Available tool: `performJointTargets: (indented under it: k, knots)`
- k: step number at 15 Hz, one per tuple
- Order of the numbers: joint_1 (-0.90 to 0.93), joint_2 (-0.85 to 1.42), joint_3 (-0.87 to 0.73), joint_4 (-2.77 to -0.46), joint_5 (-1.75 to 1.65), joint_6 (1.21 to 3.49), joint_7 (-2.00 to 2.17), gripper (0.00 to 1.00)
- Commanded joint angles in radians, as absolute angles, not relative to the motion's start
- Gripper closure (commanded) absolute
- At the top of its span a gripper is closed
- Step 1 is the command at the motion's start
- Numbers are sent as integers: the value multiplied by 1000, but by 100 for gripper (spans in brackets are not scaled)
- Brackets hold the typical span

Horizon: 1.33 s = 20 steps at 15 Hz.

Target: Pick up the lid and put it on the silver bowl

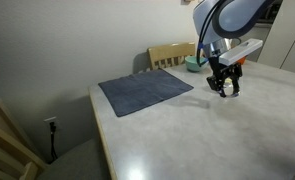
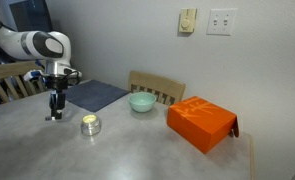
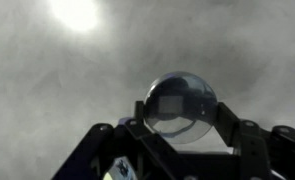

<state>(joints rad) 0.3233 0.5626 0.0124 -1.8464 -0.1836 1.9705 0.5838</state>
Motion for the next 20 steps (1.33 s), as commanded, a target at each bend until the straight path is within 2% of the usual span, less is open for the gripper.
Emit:
performJointTargets:
  k: [1, 5, 6, 10, 11, 20]
  knots:
    - [355, 448, 8, -1953, -285, 2093, 618, 56]
    - [343, 339, 18, -2044, -328, 2171, 649, 56]
    - [345, 420, 27, -1949, -312, 2121, 644, 31]
    - [336, 359, 33, -2002, -315, 2131, 646, 31]
    - [327, 374, 44, -2001, -295, 2136, 605, 56]
    - [251, 339, 86, -2012, -83, 2152, 353, 56]
